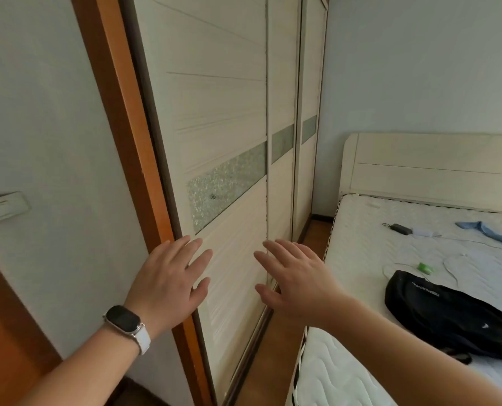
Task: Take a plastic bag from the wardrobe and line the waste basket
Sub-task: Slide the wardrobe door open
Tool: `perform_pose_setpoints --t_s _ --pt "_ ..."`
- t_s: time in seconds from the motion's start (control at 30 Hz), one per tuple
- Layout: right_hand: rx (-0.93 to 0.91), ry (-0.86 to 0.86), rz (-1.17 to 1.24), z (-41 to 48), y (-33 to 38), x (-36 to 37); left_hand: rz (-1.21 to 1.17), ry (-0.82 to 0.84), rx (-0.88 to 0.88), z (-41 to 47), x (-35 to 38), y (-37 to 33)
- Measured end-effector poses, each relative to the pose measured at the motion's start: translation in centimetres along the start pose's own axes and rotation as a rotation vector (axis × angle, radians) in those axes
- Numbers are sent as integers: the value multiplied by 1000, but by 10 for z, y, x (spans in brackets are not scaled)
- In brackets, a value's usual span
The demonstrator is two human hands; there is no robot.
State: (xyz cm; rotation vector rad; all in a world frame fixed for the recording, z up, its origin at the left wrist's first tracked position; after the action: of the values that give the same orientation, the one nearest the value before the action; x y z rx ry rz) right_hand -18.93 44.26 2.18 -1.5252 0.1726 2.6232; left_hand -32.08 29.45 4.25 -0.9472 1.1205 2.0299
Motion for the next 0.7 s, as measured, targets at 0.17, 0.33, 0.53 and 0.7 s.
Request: perform_pose_setpoints --t_s 0.17,0.33,0.53,0.7 --pt "-81 -11 60 44 -62 17 83 26 -75 60 8 2" --pt "-143 8 136 86 -100 40 162 61 -183 99 17 12" --pt "-233 -80 193 137 -108 48 258 39 -246 136 11 43" --pt "-254 -157 261 188 -105 60 286 -11 -302 167 18 72"
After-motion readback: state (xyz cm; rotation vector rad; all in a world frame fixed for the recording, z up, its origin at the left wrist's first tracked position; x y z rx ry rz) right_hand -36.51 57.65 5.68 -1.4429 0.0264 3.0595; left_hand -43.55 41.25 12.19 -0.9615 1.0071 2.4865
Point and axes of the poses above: each hand's wrist, its own z-axis towards the middle knuckle, its own x-axis out of the palm, y = z × x, the point moved 7 cm from there along z, towards the middle knuckle, and after that the axes turned 9 degrees about z, right-handed, at the moved point
